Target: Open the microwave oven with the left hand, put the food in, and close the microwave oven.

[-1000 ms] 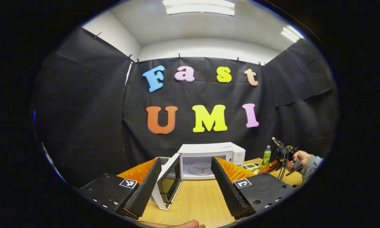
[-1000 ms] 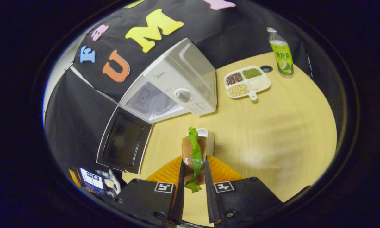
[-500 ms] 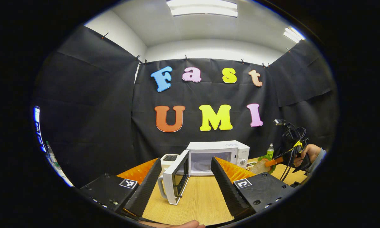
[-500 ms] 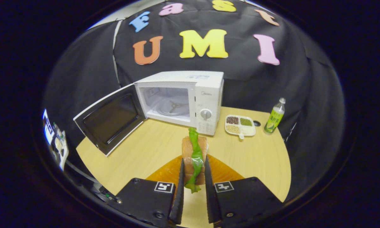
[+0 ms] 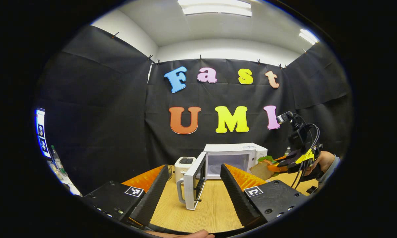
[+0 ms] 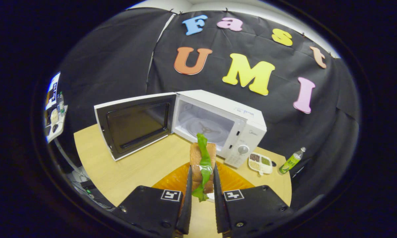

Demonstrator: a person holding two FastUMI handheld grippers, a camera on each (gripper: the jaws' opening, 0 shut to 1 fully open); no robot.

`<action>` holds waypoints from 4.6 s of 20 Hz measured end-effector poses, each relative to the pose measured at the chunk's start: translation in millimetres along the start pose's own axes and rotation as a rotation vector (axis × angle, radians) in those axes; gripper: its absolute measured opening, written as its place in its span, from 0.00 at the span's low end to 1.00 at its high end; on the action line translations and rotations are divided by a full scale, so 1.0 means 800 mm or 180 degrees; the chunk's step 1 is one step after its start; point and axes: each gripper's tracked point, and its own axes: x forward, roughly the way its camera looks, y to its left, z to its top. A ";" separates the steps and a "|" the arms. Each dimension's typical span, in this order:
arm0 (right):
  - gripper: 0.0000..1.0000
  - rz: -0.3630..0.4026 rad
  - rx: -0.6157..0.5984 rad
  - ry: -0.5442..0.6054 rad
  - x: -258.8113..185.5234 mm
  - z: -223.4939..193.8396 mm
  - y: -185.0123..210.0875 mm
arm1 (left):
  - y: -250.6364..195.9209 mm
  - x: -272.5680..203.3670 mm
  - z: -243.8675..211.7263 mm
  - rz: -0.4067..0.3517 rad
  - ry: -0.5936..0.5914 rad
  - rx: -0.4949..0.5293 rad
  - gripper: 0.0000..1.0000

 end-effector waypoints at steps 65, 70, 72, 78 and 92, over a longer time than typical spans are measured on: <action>0.91 -0.0668 0.1430 -0.1027 0.153 -0.007 0.013 | 0.138 0.086 -0.075 0.0261 0.0435 -0.0202 0.07; 0.91 -0.0634 0.1144 -0.1293 0.038 -0.005 -0.014 | 0.168 0.096 -0.117 0.0356 0.0637 -0.0210 0.00; 0.92 -0.0581 0.1142 -0.1350 0.000 -0.001 -0.021 | 0.173 0.118 -0.132 0.0306 0.0684 -0.0284 0.00; 1.00 -0.0488 0.1112 -0.1631 -0.121 0.024 -0.038 | 0.146 0.169 -0.177 -0.0218 0.0469 -0.0266 0.00; 1.00 -0.0387 0.1003 -0.1741 -0.226 0.012 -0.037 | 0.002 0.211 -0.208 -0.0945 0.0504 -0.0369 0.00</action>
